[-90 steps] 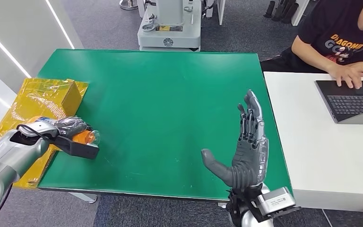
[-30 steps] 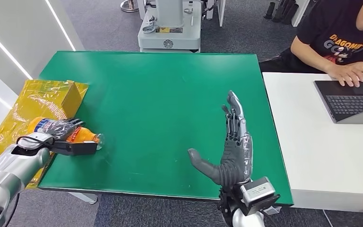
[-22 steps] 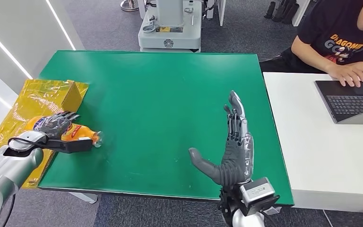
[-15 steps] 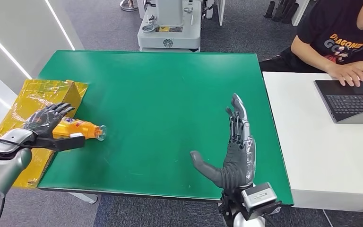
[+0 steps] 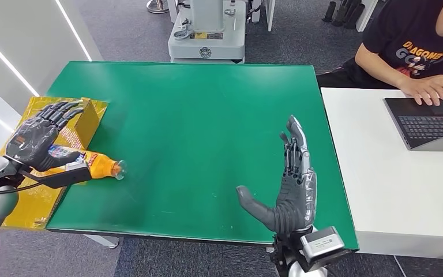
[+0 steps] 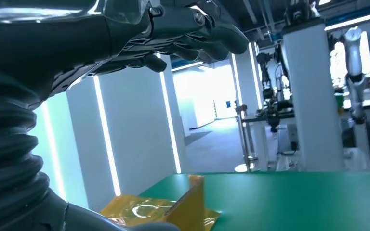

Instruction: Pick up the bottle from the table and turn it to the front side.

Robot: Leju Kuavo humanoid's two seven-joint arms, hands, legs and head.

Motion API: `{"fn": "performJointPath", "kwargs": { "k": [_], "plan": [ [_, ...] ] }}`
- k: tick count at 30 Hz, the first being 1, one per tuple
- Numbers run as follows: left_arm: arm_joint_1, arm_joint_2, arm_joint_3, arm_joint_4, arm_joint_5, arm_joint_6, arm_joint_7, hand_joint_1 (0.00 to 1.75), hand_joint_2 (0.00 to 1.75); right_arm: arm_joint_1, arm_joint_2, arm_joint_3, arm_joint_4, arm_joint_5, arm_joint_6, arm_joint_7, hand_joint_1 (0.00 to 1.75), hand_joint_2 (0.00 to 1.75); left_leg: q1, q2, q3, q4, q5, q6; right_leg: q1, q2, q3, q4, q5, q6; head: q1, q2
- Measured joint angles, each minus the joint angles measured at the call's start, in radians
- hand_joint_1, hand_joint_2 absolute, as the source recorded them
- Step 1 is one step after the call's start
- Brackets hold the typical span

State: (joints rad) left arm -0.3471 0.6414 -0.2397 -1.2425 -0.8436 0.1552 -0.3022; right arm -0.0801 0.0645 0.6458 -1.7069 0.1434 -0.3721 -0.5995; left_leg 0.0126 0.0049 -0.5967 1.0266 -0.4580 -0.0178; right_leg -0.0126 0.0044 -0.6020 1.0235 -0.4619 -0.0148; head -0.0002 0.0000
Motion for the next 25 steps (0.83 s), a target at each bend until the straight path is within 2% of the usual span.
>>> {"fn": "performJointPath", "kwargs": {
  "k": [3,5,9,12,17,20,23,25],
  "plan": [
    [0.029,-0.018,0.03,-0.061,0.138,0.006,-0.079,0.0,1.75,0.0,-0.001,0.0,-0.001,0.0,0.004,-0.001,0.0,1.75,0.0,0.0,0.0,0.0,0.0,0.0,0.0,0.0,0.0,0.0,0.0,0.0,0.0,0.0],
    [0.043,-0.054,0.047,-0.099,0.27,0.009,-0.144,0.0,1.75,0.0,-0.002,0.0,-0.001,-0.001,0.006,-0.003,0.0,1.75,0.0,-0.001,0.0,0.0,0.0,0.0,0.0,-0.001,0.0,0.0,0.0,0.0,0.0,0.0],
    [0.052,-0.182,0.054,-0.143,0.589,-0.009,-0.254,0.0,1.75,0.0,-0.004,0.0,0.0,-0.006,0.002,-0.017,0.0,1.75,-0.001,-0.002,0.0,0.0,0.0,0.0,-0.001,-0.002,0.001,-0.001,0.0,0.0,0.0,0.0],
    [0.061,-0.3,0.029,-0.165,0.878,-0.102,-0.325,0.0,1.75,-0.001,-0.006,0.0,0.004,-0.008,-0.013,-0.027,0.0,1.75,-0.001,-0.003,0.0,0.001,0.0,0.001,-0.001,-0.003,0.002,-0.002,0.0,0.0,0.0,0.0],
    [0.093,-0.419,-0.038,-0.188,1.138,-0.224,-0.308,0.0,1.75,0.008,-0.016,0.001,0.005,0.016,-0.049,-0.033,0.0,1.75,-0.001,-0.003,0.0,0.001,-0.001,0.001,-0.001,-0.003,0.002,-0.002,0.0,0.001,0.0,0.0],
    [0.098,-0.46,-0.057,-0.19,1.114,-0.193,-0.317,0.0,1.75,0.015,-0.019,0.001,0.005,0.022,-0.06,-0.032,0.0,1.75,-0.001,-0.003,0.0,0.001,-0.001,0.001,-0.001,-0.003,0.002,-0.002,0.0,0.001,0.0,0.0],
    [0.098,-0.488,-0.079,-0.19,0.879,-0.002,-0.347,0.0,1.75,0.021,-0.02,0.001,0.005,0.041,-0.081,-0.027,0.0,1.75,-0.001,-0.003,0.0,0.001,-0.001,0.001,-0.001,-0.002,0.002,-0.002,0.0,0.001,0.0,0.0],
    [0.101,-0.507,-0.091,-0.191,0.787,0.068,-0.352,0.0,1.75,0.025,-0.02,0.001,0.005,0.054,-0.092,-0.023,0.0,1.75,-0.001,-0.003,0.0,0.001,-0.001,0.001,-0.001,-0.003,0.002,-0.002,0.0,0.001,0.0,0.0]
  ]
}}
